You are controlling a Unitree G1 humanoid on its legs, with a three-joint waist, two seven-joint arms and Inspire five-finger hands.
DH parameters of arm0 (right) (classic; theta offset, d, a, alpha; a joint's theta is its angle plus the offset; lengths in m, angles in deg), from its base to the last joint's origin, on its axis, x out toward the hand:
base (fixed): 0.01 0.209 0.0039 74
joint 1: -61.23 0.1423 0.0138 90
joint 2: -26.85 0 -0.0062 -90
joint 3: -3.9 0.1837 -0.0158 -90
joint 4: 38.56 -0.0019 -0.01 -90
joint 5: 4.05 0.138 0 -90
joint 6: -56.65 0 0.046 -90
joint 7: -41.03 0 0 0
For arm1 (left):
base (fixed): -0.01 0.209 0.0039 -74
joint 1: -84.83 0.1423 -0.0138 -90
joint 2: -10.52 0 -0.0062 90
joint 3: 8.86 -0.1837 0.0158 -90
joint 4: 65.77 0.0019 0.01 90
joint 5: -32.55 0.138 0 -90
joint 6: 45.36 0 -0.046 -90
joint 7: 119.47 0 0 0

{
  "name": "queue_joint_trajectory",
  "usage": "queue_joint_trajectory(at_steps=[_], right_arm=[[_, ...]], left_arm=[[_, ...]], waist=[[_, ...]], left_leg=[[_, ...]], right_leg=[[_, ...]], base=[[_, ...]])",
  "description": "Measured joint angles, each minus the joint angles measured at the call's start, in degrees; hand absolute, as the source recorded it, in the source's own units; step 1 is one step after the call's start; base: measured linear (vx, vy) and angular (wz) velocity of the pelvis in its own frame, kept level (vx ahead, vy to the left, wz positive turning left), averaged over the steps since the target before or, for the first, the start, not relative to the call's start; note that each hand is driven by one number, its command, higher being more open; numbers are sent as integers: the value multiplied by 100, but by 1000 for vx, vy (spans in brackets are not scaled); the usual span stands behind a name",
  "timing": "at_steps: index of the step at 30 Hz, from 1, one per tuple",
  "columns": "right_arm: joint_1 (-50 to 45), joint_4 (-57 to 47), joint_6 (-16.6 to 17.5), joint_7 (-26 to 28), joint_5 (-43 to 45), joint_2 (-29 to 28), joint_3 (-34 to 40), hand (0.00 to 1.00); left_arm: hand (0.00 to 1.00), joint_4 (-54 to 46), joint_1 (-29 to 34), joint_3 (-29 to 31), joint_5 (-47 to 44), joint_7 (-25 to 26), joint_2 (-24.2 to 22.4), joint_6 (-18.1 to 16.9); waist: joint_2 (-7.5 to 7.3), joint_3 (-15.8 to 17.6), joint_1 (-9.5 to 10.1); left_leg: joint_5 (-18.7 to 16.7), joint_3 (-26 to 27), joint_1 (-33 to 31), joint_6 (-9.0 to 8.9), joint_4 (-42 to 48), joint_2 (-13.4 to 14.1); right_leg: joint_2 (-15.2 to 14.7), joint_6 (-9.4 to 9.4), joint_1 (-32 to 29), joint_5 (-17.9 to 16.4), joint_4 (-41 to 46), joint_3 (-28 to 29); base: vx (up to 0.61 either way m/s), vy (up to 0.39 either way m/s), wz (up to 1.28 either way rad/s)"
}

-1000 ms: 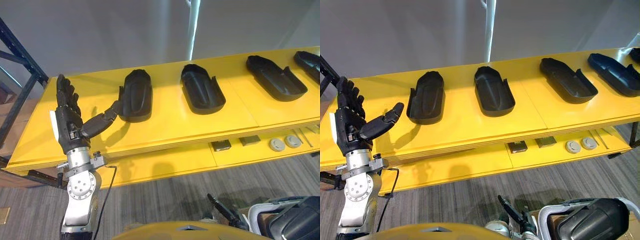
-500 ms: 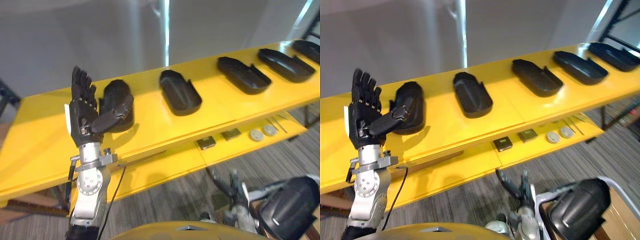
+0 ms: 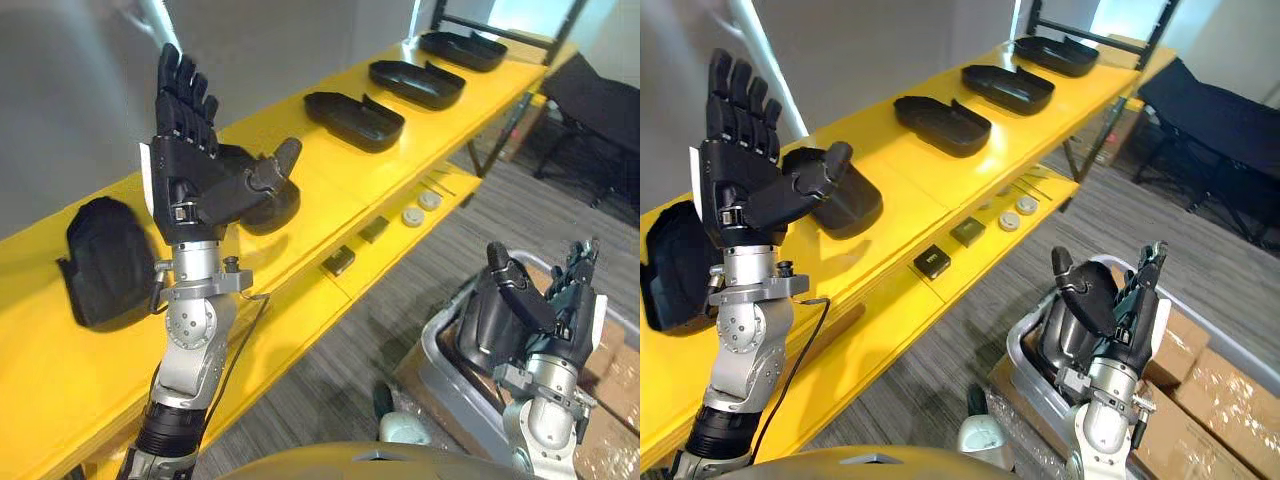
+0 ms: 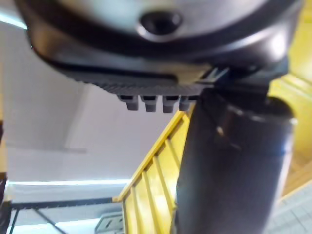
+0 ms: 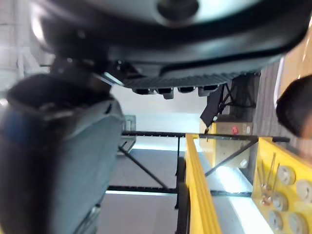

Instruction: Walk over and take three plastic housings, then place them on the shelf

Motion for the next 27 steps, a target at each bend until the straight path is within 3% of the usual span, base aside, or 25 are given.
queue_joint_trajectory(at_steps=[2,5,6,7,8,9,10,11,13,16,18,20,21,22,23,24,25,26,27], right_arm=[[-66,-53,5,2,32,0,128,100],[-85,-149,22,82,365,-6,498,100],[-86,-260,49,174,554,-4,564,100],[9,-308,185,356,827,38,565,100],[130,-307,235,428,966,81,554,100],[401,-302,264,499,1145,141,522,100],[800,-241,266,521,1431,193,387,100],[1116,-236,266,524,1780,227,211,100],[1293,-236,252,497,2018,219,-45,100],[894,-381,5,359,2040,-158,-490,100],[480,-491,-106,375,2042,-480,-663,100],[-31,-601,-105,525,2226,-733,-688,100],[-315,-757,-104,692,2497,-807,-650,100],[-392,-777,-101,859,2659,-820,-590,100],[-336,-798,-71,1042,2852,-805,-494,100],[-224,-793,44,1094,2960,-789,-353,100],[-133,-758,77,1074,2949,-754,-287,100],[221,-542,169,1025,2916,-557,-305,100],[465,-362,216,974,2821,-437,-370,100]], left_arm=[[100,-2,-1,-53,25,45,-1,1],[100,-2,24,-57,70,263,0,5],[100,-12,96,-4,74,450,1,15],[100,-128,193,96,90,650,-2,118],[100,-235,277,160,91,720,-5,152],[100,-428,431,259,97,783,11,181],[100,-629,637,359,101,761,9,190],[100,-768,758,378,95,685,5,186],[100,-835,769,340,82,504,-49,178],[100,-834,829,100,-125,365,-239,151],[100,-834,1016,31,-147,346,-391,151],[100,-833,1301,-3,-160,285,-462,151],[100,-834,1495,1,-121,261,-470,146],[100,-833,1609,45,-108,299,-458,148],[100,-817,1631,194,-108,342,-394,170],[100,-713,1507,309,-113,327,-349,209],[100,-685,1496,365,-145,306,-333,231],[100,-685,1579,560,-167,287,-329,240],[100,-685,1621,670,-167,270,-326,240]], waist=[[5,47,-18],[-26,147,11],[-23,150,28],[4,188,121],[12,223,211],[119,233,334],[220,232,415],[293,198,524],[272,231,651],[174,289,822],[161,299,818],[79,369,808],[-64,473,812],[-175,535,806],[-197,599,796],[-223,609,777],[-236,608,805],[-187,615,822],[-158,611,833]], left_leg=[[-59,91,22,-5,62,10],[-316,-489,-96,603,469,12],[-428,-1285,-215,1030,778,11],[-832,-2365,-328,1301,1032,-130],[-1001,-2948,-411,1216,1088,-321],[-1197,-3541,-579,1240,1239,-538],[-1448,-3934,-654,1316,1441,-570],[-1496,-4263,-676,1244,1431,-673],[-1600,-4258,-779,1072,1416,-736],[-1621,-4369,-761,1040,1285,-793],[-1637,-4349,-686,1037,1296,-795],[-1695,-4069,-526,1017,1423,-815],[-1735,-3776,-387,1052,1534,-875],[-1725,-3642,-359,1071,1595,-924],[-1692,-3491,-426,1135,1529,-884],[-1728,-3375,-473,1189,1330,-933],[-1676,-3307,-520,1209,1331,-942],[-1607,-3198,-576,1214,1359,-862],[-1586,-3139,-616,1212,1397,-793]], right_leg=[[49,-9,-26,48,-66,109],[136,-94,-174,66,-65,505],[157,-140,-193,65,-64,693],[196,-201,-209,41,-65,932],[238,-211,-251,49,-65,1070],[314,-309,-310,133,-66,1251],[430,-287,-339,208,-64,1393],[475,-202,-418,279,-63,1505],[395,-169,-529,321,-62,1509],[291,-95,-585,372,120,1382],[323,-93,-693,375,437,1262],[370,-95,-726,377,708,1086],[338,-194,-723,459,847,718],[357,-380,-756,760,809,489],[361,-251,-855,1294,536,156],[168,-782,-1190,349,1598,-455],[5,-855,-1291,-179,2215,-719],[-278,-939,-1298,-939,3119,-1161],[-421,-927,-1232,-1188,3385,-1332]], base=[[-89,10,-54],[-93,-23,-64],[-110,-47,-88],[-127,-12,-103],[-113,71,-125],[-139,137,-123],[-133,130,-114],[-115,99,-67],[-121,91,2],[-124,57,29],[-66,-5,-9],[-108,-2,-63],[-232,2,-92],[-339,-33,-124],[-398,-56,-97],[-335,-59,-70],[-311,-31,-42],[-218,-10,-37],[-210,-15,-52]])
